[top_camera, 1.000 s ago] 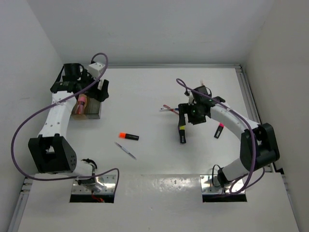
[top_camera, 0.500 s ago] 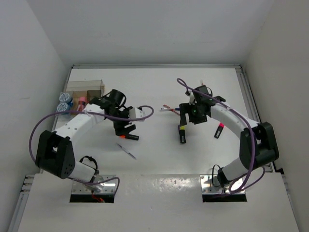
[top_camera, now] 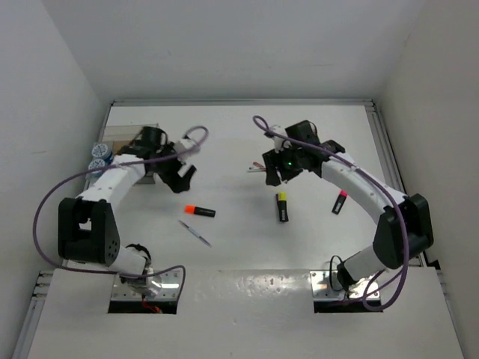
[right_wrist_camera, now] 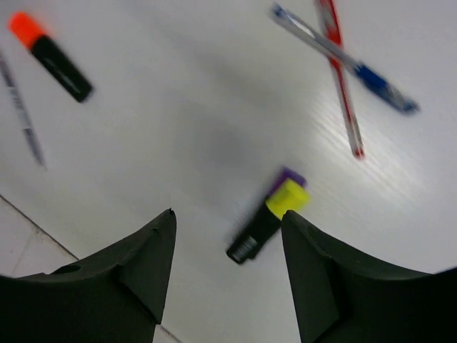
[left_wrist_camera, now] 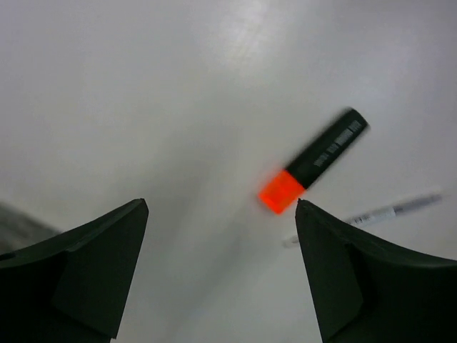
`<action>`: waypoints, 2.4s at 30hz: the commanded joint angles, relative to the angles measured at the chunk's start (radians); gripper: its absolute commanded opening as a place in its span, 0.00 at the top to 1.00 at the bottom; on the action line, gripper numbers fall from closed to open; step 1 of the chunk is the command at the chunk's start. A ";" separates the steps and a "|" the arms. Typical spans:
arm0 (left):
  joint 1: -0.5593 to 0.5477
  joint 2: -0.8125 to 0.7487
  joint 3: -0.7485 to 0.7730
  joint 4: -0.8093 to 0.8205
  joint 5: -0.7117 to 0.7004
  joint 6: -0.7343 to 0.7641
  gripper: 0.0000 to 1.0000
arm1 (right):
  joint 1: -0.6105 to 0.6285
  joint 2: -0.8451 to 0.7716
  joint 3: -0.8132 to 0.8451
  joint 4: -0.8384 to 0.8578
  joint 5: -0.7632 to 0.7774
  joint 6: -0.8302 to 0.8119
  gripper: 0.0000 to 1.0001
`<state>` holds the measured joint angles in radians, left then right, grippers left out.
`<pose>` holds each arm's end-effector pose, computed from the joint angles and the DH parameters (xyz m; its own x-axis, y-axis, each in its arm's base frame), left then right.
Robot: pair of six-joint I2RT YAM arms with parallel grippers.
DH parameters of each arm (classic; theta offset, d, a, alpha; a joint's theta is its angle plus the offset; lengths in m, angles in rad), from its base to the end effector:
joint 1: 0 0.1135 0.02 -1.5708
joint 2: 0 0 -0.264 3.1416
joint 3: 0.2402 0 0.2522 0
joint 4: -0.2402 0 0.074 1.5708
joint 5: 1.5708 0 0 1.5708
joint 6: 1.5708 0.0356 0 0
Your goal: Sort the stationery into containers
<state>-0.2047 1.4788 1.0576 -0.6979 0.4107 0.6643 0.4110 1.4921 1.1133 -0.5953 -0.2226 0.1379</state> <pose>0.2814 -0.0729 0.2350 -0.4735 0.6756 -0.5651 0.8242 0.5661 -0.0137 0.2812 0.1311 0.2519 -0.8203 -0.2112 -0.5315 -0.3944 0.8820 0.2581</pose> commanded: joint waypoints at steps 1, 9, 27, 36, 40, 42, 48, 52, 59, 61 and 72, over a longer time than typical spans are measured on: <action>0.235 -0.081 0.074 0.190 0.149 -0.337 0.07 | 0.107 0.074 0.118 0.048 -0.031 -0.075 0.40; 0.559 -0.124 0.202 0.225 0.385 -0.603 0.00 | 0.383 0.307 0.183 0.368 0.019 -0.067 0.51; 0.763 -0.150 0.162 0.160 0.490 -0.608 0.00 | 0.561 0.640 0.332 0.460 0.045 -0.227 0.49; 0.761 -0.175 0.142 0.178 0.490 -0.589 0.00 | 0.571 0.698 0.344 0.465 0.126 -0.287 0.58; 0.763 -0.193 0.121 0.216 0.502 -0.598 0.01 | 0.571 0.663 0.289 0.482 0.134 -0.285 0.71; 0.761 -0.198 0.099 0.259 0.520 -0.630 0.02 | 0.569 0.611 0.254 0.489 0.132 -0.270 0.82; 0.694 -0.202 0.056 0.328 0.577 -0.713 0.04 | 0.476 0.447 0.274 0.453 0.077 -0.146 1.00; 0.625 -0.236 0.002 0.452 0.579 -0.854 0.04 | 0.375 0.421 0.382 0.404 0.019 0.067 1.00; 0.429 -0.219 -0.024 0.587 0.544 -1.111 0.06 | 0.318 0.418 0.508 0.417 0.012 0.324 1.00; 0.357 -0.203 0.016 0.589 0.479 -1.129 0.07 | 0.318 0.422 0.545 0.419 0.029 0.350 1.00; 0.234 -0.089 0.088 0.653 0.384 -1.289 0.11 | 0.324 0.392 0.574 0.427 0.028 0.434 1.00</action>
<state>0.0380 1.3724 1.1110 -0.0887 0.8307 -0.5652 0.7334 1.9388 1.6520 -0.2039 -0.1917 0.5365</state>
